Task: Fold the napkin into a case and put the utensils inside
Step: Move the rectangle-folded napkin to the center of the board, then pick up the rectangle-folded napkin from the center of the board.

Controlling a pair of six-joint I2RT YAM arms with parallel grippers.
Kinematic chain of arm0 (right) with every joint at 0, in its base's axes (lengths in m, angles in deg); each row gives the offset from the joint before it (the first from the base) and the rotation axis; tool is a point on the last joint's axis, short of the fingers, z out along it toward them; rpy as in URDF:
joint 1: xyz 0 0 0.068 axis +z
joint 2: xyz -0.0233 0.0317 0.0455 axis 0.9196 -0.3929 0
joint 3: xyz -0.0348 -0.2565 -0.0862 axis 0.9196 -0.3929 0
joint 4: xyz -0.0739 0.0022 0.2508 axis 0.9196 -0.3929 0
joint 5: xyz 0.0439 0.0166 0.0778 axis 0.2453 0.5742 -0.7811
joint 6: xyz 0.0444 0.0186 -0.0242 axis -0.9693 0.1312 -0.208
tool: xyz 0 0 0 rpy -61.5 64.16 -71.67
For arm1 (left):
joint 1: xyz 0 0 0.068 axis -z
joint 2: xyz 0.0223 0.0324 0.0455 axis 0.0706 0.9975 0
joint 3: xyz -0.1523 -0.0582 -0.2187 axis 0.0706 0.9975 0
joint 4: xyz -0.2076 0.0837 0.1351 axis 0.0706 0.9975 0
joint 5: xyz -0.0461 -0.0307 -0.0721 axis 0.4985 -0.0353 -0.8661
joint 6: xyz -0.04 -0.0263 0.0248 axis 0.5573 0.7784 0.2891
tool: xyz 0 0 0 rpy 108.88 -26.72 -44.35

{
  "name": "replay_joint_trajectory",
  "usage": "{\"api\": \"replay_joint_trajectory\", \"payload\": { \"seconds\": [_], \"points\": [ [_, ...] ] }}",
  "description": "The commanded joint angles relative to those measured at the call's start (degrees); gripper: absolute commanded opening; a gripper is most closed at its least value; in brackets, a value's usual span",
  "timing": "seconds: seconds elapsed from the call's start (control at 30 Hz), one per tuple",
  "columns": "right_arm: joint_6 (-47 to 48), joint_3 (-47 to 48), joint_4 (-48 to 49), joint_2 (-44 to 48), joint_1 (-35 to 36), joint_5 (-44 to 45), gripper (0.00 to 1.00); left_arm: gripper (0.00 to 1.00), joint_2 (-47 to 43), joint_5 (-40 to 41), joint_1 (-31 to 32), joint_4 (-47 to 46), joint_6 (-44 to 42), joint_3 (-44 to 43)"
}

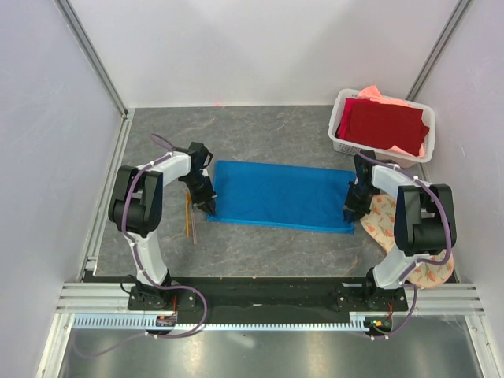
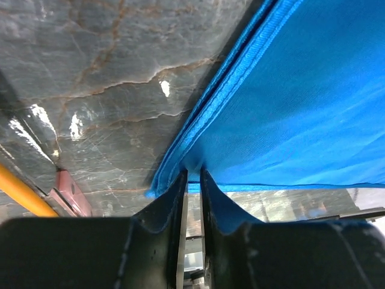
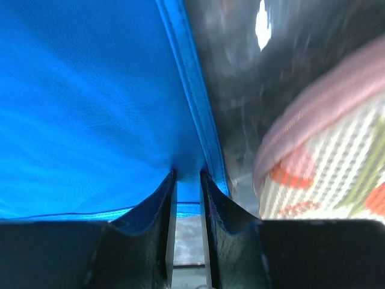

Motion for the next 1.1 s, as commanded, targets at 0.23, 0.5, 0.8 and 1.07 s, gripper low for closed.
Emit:
{"api": "replay_joint_trajectory", "payload": {
  "seconds": [0.23,0.5,0.8,1.07],
  "points": [
    [1.8,3.9,1.5,4.0,0.0,0.2,0.46,0.26,-9.3,1.7,1.6,0.1,-1.4,-4.6],
    [2.4,13.6,3.2,-3.8,0.0,4.0,0.68,0.23,0.7,-0.9,5.4,-1.8,0.4,-11.7],
    [4.1,20.0,4.4,-9.5,-0.4,6.0,0.41,0.24,-2.0,-2.1,6.8,-2.1,1.2,-11.4],
    [5.7,16.0,6.7,-9.3,-0.7,8.5,0.28,0.24,-1.8,-3.9,6.9,-2.6,1.5,-10.1]
  ]
}}
